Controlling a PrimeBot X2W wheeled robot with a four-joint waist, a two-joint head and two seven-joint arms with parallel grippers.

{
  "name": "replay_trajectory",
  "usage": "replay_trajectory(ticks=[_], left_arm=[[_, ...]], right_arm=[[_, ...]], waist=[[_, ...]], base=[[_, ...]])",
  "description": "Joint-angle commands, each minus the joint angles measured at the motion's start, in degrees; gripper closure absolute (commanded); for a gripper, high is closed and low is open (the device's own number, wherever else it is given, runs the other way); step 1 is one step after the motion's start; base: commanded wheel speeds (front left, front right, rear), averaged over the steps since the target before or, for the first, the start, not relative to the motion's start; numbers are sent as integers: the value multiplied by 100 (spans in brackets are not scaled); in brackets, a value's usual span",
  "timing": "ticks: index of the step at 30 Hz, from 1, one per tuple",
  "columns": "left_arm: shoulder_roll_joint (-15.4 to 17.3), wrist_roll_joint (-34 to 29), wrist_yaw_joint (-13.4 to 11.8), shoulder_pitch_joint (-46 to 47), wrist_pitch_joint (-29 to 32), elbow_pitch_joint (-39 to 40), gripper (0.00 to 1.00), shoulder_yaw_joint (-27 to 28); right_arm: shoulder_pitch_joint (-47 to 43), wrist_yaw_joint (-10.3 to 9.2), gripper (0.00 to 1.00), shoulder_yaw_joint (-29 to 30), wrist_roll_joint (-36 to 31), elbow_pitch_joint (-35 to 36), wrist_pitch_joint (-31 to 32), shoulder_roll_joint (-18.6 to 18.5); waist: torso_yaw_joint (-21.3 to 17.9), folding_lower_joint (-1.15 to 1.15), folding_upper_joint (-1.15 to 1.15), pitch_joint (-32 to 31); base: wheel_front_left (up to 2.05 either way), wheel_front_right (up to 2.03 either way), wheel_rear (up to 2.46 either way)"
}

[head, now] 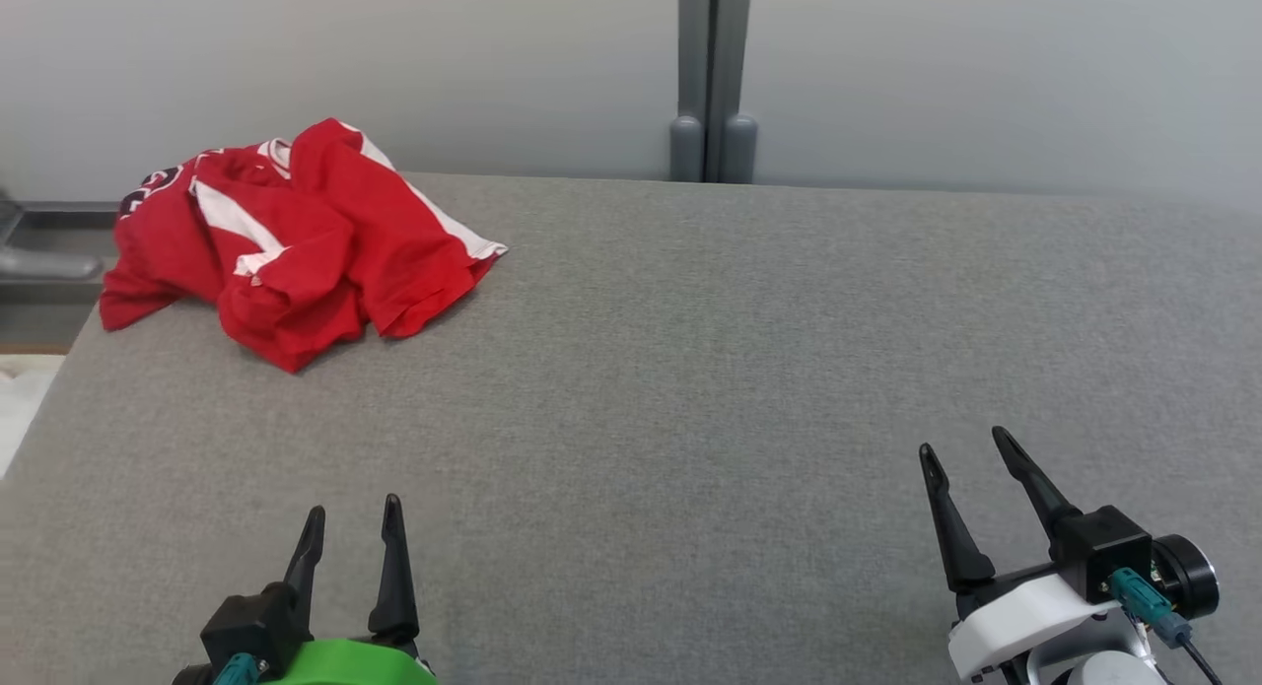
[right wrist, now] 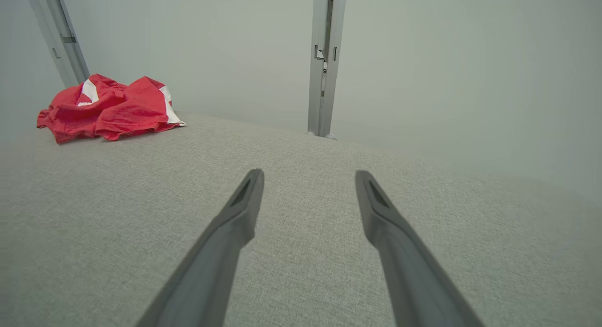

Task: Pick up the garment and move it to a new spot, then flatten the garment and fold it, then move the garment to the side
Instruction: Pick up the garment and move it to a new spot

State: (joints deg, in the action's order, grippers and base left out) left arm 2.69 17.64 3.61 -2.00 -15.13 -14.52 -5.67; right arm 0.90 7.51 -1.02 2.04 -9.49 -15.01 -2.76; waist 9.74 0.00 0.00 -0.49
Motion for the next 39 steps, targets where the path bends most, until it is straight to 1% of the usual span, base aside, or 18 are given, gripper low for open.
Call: replay_trajectory(ticks=[1, 8, 14, 19, 24, 29, 31, 34, 36, 37, 39], left_arm=[[36, -31, 30, 20, -5, 25, 0, 27], [34, -53, 47, -33, -5, 46, 0, 71], [34, -84, 71, -43, -4, 43, 0, 94], [34, -93, 79, -50, -5, 63, 0, 122], [34, -118, 60, -7, -5, 102, 0, 224], [72, -312, 145, 299, -5, 265, 0, 385], [86, -213, 208, 522, -4, 328, 0, 503], [342, -243, 299, 1033, -4, 479, 0, 550], [591, -273, 326, 1451, 17, 553, 0, 516], [747, -243, 342, 1729, 61, 587, 0, 521], [959, -143, 351, 2197, 209, 639, 0, 549]], right_arm=[[-14, -4, 0, -15, 42, 19, -26, -22], [0, -4, 0, -83, 93, -17, -26, -23], [26, -4, 0, -76, 118, -26, -26, -23], [43, -4, 0, -114, 115, -37, -26, -24], [49, -4, 0, -131, 114, -25, -26, -24], [-3, -4, 0, -77, 39, -3, -26, -23], [2, -4, 0, -65, 1, 12, -26, -23], [69, -4, 0, -74, -62, 40, -26, -23], [133, -4, 0, -95, -134, 57, -26, -24], [173, -4, 0, -115, -184, 70, -26, -24], [283, -4, 0, -139, -259, 111, -26, -25]], waist=[[467, 0, 0, 16], [988, 0, 0, -3], [1252, 0, 0, -31], [1335, 0, 0, -37], [1327, 0, 0, -21], [1292, 0, 0, 25], [1267, 0, 0, 66], [1201, 0, 0, 167], [1130, 0, 0, 274], [1082, 0, 0, 339], [975, 0, 0, 474]], base=[[0, 0, 0], [0, 0, 0], [0, 0, 0], [0, 0, 0], [0, 0, 0], [0, 0, 0], [0, 0, 0], [0, 0, 0], [0, 0, 0], [0, 0, 0], [0, 0, 0]])
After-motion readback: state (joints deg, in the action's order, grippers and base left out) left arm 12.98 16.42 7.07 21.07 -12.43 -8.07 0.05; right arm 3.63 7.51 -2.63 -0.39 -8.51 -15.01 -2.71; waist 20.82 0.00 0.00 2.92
